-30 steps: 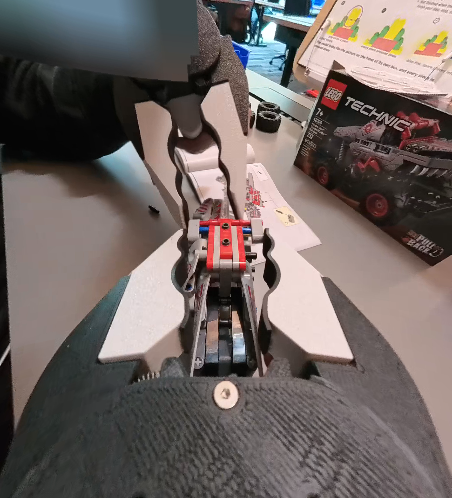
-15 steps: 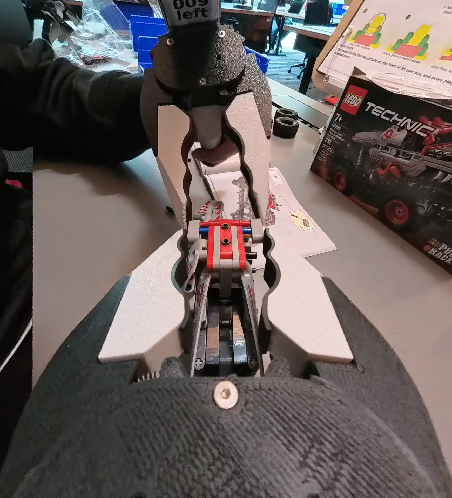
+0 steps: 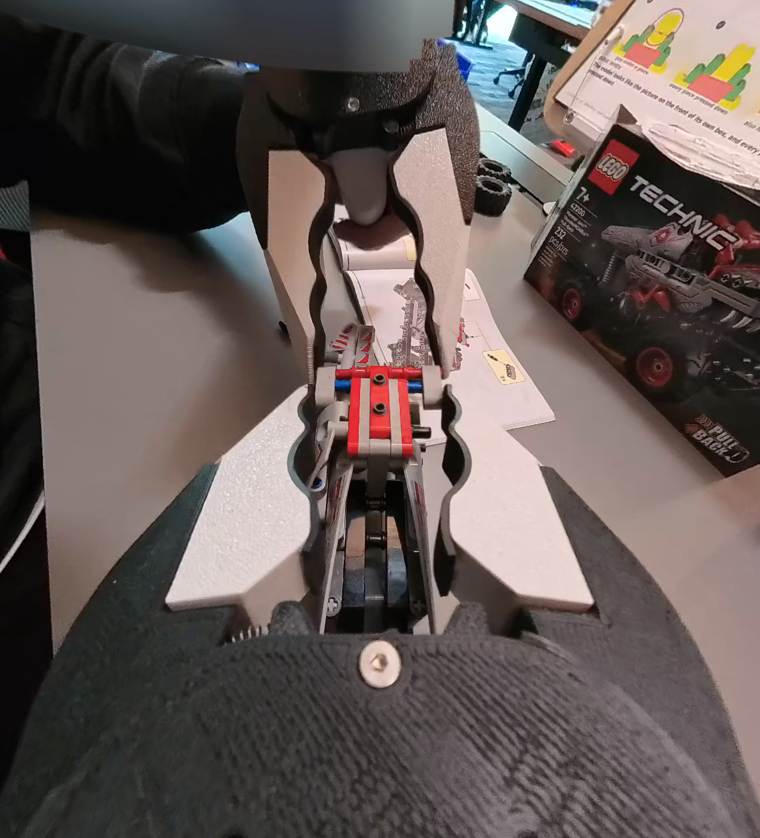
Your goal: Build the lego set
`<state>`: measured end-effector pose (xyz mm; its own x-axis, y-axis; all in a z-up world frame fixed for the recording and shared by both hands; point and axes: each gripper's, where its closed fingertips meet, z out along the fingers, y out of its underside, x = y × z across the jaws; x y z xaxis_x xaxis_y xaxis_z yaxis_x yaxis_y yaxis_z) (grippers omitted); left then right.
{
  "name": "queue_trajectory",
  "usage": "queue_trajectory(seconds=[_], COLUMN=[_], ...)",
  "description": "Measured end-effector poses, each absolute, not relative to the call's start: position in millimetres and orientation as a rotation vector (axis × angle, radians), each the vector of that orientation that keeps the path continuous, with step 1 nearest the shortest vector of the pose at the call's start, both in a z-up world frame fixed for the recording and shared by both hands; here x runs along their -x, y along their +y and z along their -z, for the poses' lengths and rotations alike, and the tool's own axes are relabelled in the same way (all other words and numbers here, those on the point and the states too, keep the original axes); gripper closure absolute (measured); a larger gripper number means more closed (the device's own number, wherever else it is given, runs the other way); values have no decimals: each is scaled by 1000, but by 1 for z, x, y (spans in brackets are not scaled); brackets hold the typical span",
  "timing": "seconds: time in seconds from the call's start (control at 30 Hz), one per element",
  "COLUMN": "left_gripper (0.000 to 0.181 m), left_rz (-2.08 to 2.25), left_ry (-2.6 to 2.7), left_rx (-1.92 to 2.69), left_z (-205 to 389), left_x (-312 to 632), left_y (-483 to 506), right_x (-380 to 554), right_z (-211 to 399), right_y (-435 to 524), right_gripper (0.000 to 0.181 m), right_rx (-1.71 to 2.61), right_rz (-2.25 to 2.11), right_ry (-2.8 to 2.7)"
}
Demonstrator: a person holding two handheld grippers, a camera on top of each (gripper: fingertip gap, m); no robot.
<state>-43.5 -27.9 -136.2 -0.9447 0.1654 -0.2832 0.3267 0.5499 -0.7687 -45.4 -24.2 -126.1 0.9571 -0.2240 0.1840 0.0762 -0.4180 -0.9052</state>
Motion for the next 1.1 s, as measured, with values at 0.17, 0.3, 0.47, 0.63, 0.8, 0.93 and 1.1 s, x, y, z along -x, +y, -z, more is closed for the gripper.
queue_trajectory(seconds=[0.17,0.3,0.47,0.63,0.8,0.93,1.1], left_gripper=[128,129,129,129,129,129,129], left_rz=[1327,1292,1270,1262,1248,1245,1243], left_ry=[2604,2590,2579,2583,2580,2574,2566], left_rx=[-430,-453,-467,-468,-473,-468,-468], left_z=[138,139,139,139,139,138,138], left_x=[44,44,44,45,45,43,42], left_y=[-28,-27,-26,-27,-26,-25,-24], right_x=[47,47,46,47,48,46,45], right_z=[126,127,127,127,127,126,126], right_y=[-23,-22,-21,-21,-20,-20,-19], right_gripper=[127,127,128,128,128,128,127], right_rx=[2008,2022,2018,2033,2029,2003,1975], right_rz=[362,374,375,390,390,393,388], right_ry=[88,84,78,63,58,65,64])
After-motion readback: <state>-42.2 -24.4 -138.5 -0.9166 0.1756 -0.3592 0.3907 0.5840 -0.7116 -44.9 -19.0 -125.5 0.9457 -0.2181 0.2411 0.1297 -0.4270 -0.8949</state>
